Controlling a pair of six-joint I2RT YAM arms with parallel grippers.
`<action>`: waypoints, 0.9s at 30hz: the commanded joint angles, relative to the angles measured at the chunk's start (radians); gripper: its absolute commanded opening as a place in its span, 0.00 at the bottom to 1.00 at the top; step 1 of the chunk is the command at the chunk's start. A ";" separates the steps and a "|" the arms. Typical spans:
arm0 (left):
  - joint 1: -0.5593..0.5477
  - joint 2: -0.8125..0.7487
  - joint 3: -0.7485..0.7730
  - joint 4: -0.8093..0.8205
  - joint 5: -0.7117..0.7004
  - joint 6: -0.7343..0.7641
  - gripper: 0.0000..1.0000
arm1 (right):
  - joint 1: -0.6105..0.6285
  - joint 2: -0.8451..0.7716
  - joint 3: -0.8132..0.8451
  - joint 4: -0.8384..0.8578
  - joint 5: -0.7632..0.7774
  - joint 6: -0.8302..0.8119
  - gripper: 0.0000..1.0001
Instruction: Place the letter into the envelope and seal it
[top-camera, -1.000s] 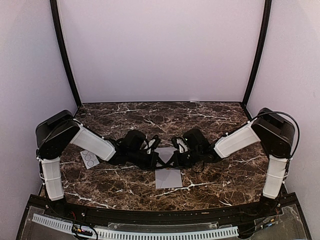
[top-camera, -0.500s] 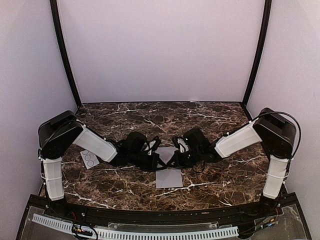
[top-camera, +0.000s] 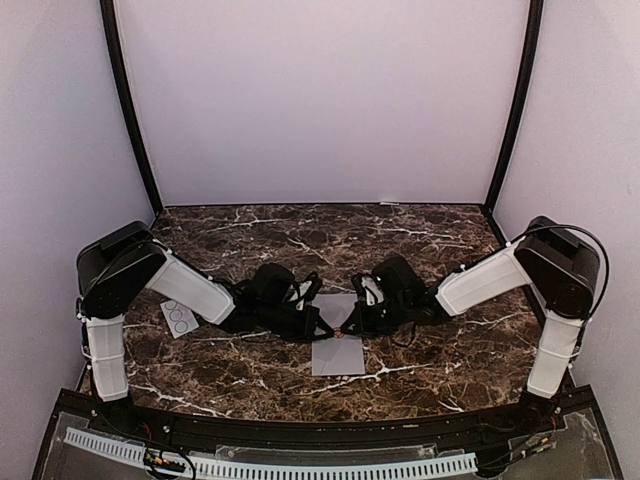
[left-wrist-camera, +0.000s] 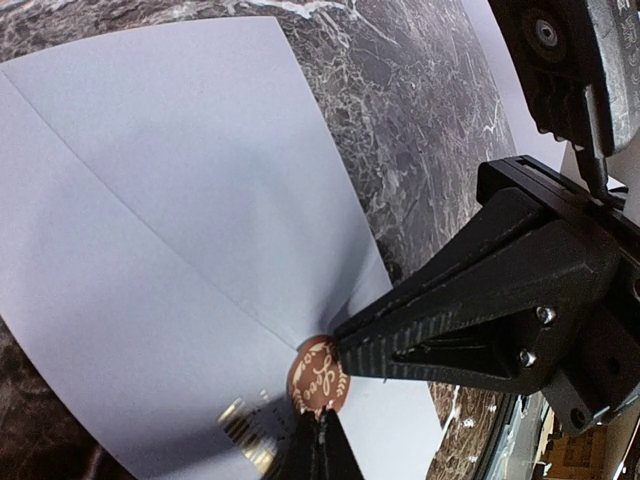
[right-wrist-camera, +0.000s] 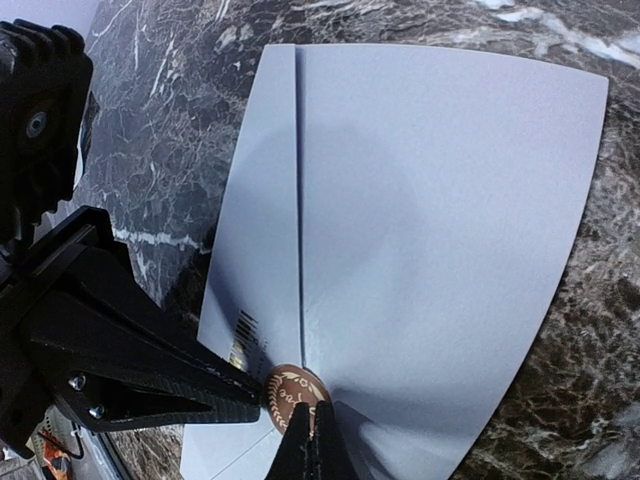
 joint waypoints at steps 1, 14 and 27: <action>-0.002 0.028 -0.014 -0.102 -0.047 0.011 0.00 | -0.002 -0.008 -0.022 0.000 -0.026 -0.013 0.00; -0.001 0.023 -0.002 -0.098 -0.038 0.016 0.00 | 0.046 0.021 0.025 -0.027 -0.049 -0.039 0.00; 0.000 -0.222 0.022 -0.137 -0.127 0.119 0.35 | 0.042 -0.239 0.004 -0.069 0.046 -0.059 0.32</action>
